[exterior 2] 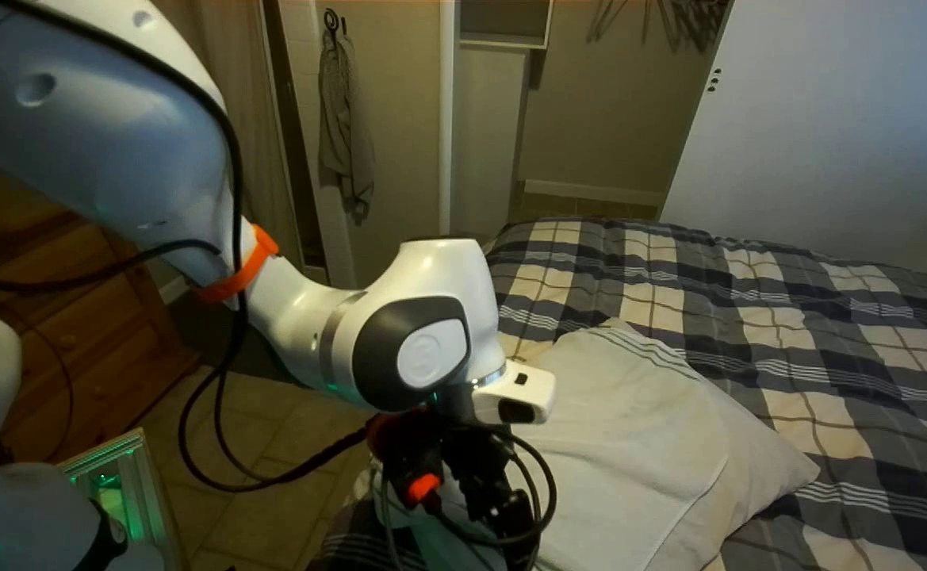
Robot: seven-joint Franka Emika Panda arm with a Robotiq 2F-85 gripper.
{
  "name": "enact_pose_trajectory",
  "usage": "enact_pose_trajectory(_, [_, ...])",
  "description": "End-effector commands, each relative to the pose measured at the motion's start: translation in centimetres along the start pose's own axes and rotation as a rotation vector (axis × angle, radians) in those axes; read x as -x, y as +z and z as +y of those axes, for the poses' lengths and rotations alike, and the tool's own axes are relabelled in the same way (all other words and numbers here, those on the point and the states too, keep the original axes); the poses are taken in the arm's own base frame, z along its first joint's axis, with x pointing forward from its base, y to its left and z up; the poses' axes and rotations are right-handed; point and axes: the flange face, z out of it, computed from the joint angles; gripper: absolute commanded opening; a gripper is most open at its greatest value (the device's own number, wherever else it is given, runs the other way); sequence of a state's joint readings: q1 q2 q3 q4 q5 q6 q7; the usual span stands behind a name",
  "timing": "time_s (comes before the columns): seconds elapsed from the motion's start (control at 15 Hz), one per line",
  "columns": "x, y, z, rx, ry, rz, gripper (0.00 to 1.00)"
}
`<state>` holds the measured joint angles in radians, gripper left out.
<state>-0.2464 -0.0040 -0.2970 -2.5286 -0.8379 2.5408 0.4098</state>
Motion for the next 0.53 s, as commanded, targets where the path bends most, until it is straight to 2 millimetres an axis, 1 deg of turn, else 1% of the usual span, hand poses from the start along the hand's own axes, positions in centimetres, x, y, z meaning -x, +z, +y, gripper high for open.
enact_pose_trajectory(0.0, [-0.1,2.4,3.0,-0.089,0.044,-0.062,1.0])
enact_pose_trajectory(0.07, [0.5,1.1,2.3,-0.052,0.028,-0.025,1.0])
enact_pose_trajectory(0.13, [0.6,1.7,3.0,-0.071,0.039,-0.041,1.0])
enact_pose_trajectory(0.2, [0.6,2.0,3.2,-0.078,0.044,-0.05,1.0])
enact_pose_trajectory(0.4, [0.3,2.4,2.9,-0.08,0.042,-0.058,1.0])
enact_pose_trajectory(0.47, [0.3,2.9,3.3,-0.081,0.036,-0.063,1.0])
